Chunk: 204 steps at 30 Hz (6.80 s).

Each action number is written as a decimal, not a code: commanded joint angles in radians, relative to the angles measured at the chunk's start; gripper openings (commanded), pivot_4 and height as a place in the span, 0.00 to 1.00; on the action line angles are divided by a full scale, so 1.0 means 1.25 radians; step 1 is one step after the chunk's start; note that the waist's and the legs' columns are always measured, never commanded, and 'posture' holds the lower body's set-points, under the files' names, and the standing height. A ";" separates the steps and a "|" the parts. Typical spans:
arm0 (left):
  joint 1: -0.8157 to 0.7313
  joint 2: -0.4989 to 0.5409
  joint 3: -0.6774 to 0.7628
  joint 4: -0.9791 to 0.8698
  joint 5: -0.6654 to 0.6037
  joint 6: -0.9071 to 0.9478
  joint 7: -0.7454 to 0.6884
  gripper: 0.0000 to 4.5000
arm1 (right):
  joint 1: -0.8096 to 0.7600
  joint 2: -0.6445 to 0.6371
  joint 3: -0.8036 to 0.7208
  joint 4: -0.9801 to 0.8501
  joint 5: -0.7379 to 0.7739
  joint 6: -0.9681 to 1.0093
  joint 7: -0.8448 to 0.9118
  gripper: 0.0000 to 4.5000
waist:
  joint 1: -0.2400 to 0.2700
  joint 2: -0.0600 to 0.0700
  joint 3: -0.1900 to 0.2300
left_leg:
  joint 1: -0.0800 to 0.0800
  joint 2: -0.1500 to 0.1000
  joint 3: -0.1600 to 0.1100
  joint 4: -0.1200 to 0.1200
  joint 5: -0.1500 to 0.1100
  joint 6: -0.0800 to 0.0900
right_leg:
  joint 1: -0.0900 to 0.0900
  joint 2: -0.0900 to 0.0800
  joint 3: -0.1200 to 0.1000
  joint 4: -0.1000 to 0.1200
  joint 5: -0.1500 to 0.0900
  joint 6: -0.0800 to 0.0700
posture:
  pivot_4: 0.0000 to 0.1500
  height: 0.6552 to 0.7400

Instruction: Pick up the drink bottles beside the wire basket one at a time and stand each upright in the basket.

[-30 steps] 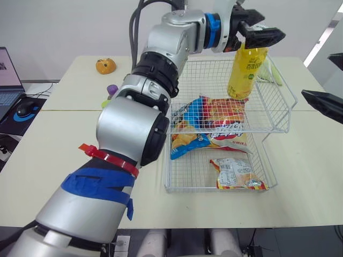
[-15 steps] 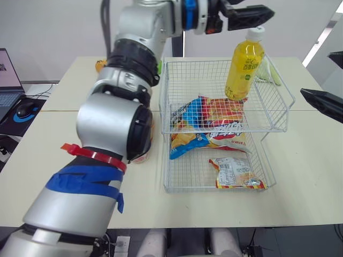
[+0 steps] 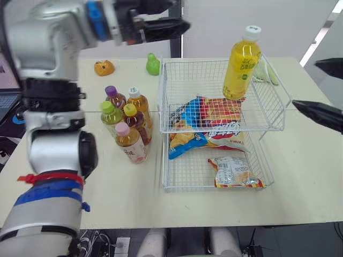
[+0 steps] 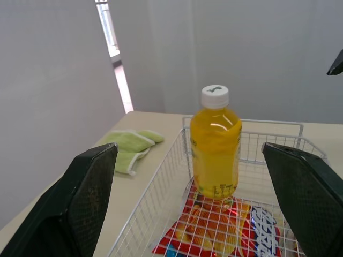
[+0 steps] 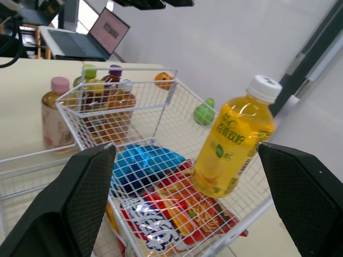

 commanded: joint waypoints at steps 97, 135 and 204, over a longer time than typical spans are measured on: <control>0.274 0.339 0.188 -0.271 -0.345 0.109 0.332 0.31 | -0.448 0.064 0.397 0.141 -0.061 0.080 0.123 1.00 | 0.030 -0.009 0.005 | -0.005 0.002 -0.002 0.000 0.000 -0.001 | 0.000 0.003 -0.007 -0.010 0.003 -0.002 | 1.00 1.00; -0.362 -0.314 -0.117 0.630 0.060 -0.308 0.045 0.31 | -0.105 0.007 0.028 -0.004 0.020 0.156 -0.108 1.00 | 0.006 -0.009 0.007 | -0.010 0.000 -0.001 0.000 0.000 0.000 | -0.003 0.000 -0.007 -0.010 0.004 0.000 | 1.00 1.00; 1.013 0.114 0.603 -0.336 -0.010 -0.223 0.267 0.99 | -0.248 0.092 0.377 0.097 -0.157 -0.117 0.077 1.00 | 0.014 -0.008 0.006 | 0.001 0.002 0.004 -0.001 0.000 0.000 | -0.002 0.000 0.005 -0.004 0.005 -0.001 | 1.00 1.00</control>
